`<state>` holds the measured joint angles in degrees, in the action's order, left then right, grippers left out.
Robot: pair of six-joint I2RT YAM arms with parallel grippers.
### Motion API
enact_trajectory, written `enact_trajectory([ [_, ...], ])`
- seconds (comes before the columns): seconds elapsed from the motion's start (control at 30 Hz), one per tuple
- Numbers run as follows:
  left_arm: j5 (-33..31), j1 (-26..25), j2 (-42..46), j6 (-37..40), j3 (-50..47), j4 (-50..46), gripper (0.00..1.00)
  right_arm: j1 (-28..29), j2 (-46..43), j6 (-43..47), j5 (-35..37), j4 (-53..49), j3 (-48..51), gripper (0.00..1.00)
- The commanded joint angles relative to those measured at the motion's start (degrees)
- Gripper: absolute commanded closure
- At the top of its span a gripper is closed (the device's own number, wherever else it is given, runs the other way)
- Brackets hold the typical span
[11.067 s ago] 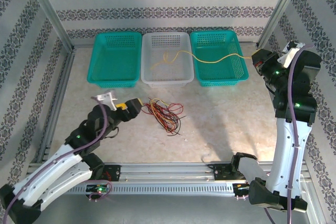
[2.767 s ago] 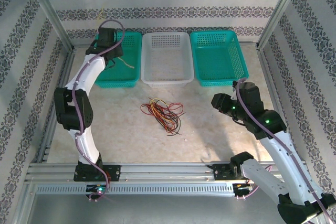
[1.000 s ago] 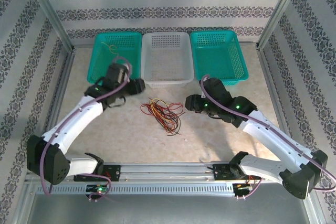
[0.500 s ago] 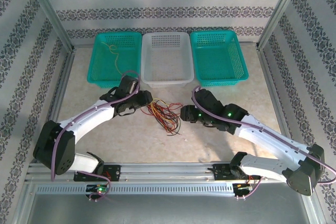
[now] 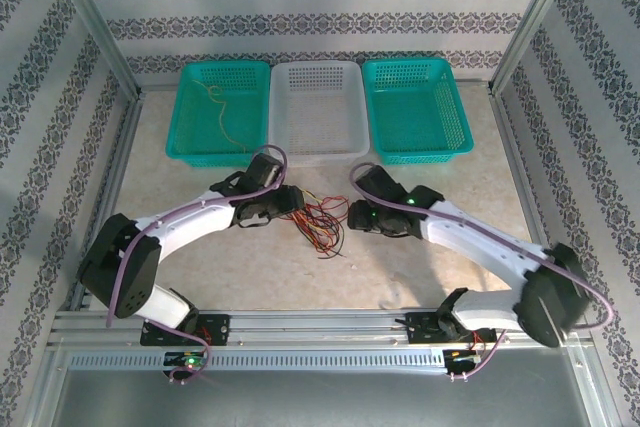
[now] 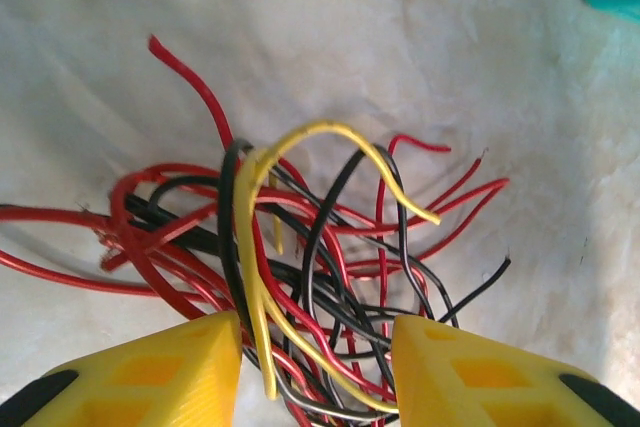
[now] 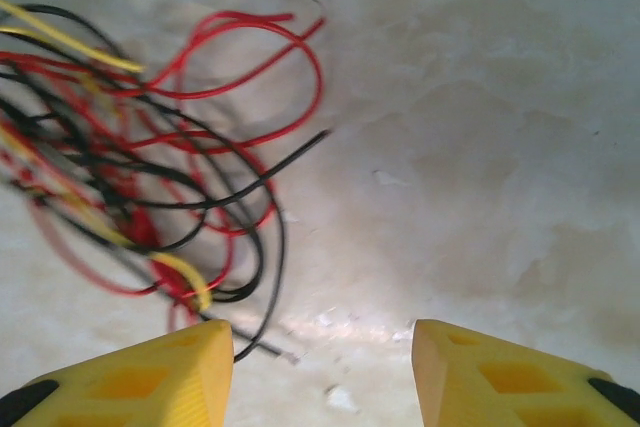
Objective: Untangle the cables
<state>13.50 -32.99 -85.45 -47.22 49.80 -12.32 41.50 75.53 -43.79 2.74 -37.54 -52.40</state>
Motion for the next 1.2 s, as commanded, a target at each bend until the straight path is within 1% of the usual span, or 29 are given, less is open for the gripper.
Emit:
enact_trajectory([
  [0.0, 0.5, -2.2, 1.0, 0.2, -1.2, 0.3, 0.57, 0.0, 6.5, 8.5, 2.7, -1.2, -4.0, 0.48],
  [0.1, 1.4, -3.1, -0.1, 1.4, -1.2, -1.1, 0.59, -0.2, 12.6, 11.4, 4.2, -0.7, -6.4, 0.48],
  [0.23, 1.9, -3.9, -0.2, 1.5, -2.2, -1.0, 0.64, -0.6, 19.4, 12.7, 2.7, 0.5, -10.2, 0.49],
  [0.33, 1.8, -4.1, 0.3, 1.1, -2.5, -1.3, 0.66, -0.5, 22.7, 12.5, 0.7, 1.3, -12.5, 0.53],
  [0.4, 1.2, -4.1, 1.6, 0.7, -2.5, -1.9, 0.65, -0.6, 23.6, 11.8, 0.4, 1.6, -12.9, 0.55],
  [0.47, -0.1, -4.1, 3.7, 0.7, -2.2, -3.1, 0.61, -1.6, 23.5, 10.7, -1.4, 3.3, -12.0, 0.58],
  [0.53, -2.0, -4.1, 6.2, 1.3, -1.5, -5.0, 0.57, -3.7, 23.4, 8.4, -3.6, 5.1, -10.5, 0.59],
  [0.6, -3.3, -4.1, 7.9, 2.3, -0.5, -7.0, 0.56, -5.8, 23.4, 6.3, -6.1, 7.3, -8.4, 0.59],
  [0.7, -4.1, -4.1, 9.2, 3.4, 0.2, -9.1, 0.55, -8.0, 22.9, 3.1, -10.8, 12.2, -5.0, 0.55],
  [0.77, -4.1, -4.1, 9.5, 3.8, 0.4, -9.8, 0.55, -8.4, 22.7, 1.8, -11.9, 13.4, -4.1, 0.51],
  [0.83, -4.3, -4.1, 9.9, 3.9, 0.4, -10.0, 0.55, -8.4, 22.9, 0.5, -13.3, 14.9, -3.4, 0.5],
  [0.97, -4.5, -4.1, 10.3, 4.2, 1.0, -10.3, 0.54, -8.1, 24.0, -0.9, -14.7, 17.5, -3.0, 0.62],
  [1.0, -4.4, -4.1, 10.3, 4.5, 1.4, -10.5, 0.54, -8.0, 24.3, -1.0, -14.9, 18.3, -2.8, 0.64],
  [1.1, -4.3, -4.1, 10.3, 5.9, 3.0, -11.6, 0.54, -8.5, 25.0, -2.4, -16.7, 21.3, -1.8, 0.65],
  [1.17, -4.4, -4.1, 10.6, 6.8, 3.9, -12.1, 0.53, -8.5, 24.7, -2.9, -17.5, 21.7, -1.7, 0.81],
])
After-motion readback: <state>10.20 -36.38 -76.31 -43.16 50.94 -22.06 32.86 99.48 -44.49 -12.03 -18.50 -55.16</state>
